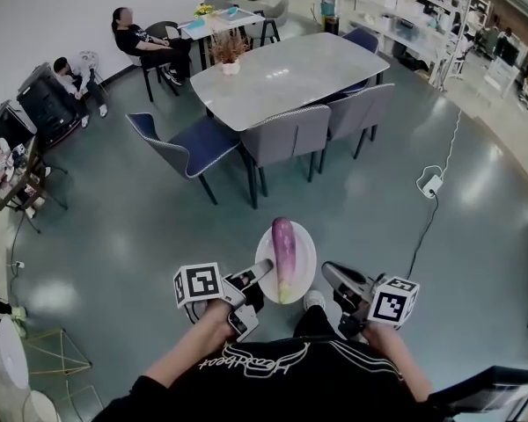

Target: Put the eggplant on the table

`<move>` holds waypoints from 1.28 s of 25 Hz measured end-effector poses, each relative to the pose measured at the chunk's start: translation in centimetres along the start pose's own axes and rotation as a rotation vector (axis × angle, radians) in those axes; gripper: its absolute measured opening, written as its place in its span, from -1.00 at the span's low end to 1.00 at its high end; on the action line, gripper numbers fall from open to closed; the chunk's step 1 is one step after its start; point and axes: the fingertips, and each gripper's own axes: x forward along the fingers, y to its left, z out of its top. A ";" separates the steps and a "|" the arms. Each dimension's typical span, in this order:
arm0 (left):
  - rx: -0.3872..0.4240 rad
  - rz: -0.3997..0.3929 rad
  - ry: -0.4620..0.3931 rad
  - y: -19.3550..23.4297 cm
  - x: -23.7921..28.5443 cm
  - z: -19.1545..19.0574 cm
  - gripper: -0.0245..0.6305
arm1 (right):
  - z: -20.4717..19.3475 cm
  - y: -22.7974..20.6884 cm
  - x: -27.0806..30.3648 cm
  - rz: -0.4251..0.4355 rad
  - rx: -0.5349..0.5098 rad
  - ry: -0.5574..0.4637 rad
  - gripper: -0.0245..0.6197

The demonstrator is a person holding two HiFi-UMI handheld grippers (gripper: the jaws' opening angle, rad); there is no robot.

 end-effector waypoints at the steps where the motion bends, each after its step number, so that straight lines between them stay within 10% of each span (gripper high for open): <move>1: -0.006 0.005 -0.003 0.1 1.3 0.9 -0.82 | 1.0 -1.3 0.4 -0.002 0.006 0.007 -0.90; 16: -0.051 0.038 -0.073 -2.7 22.4 15.6 -0.82 | 22.2 -17.6 5.8 0.020 -0.019 0.061 -0.90; 32: 0.000 0.058 -0.108 -5.5 28.8 20.4 -0.82 | 29.7 -23.3 5.3 0.041 -0.016 0.026 -0.90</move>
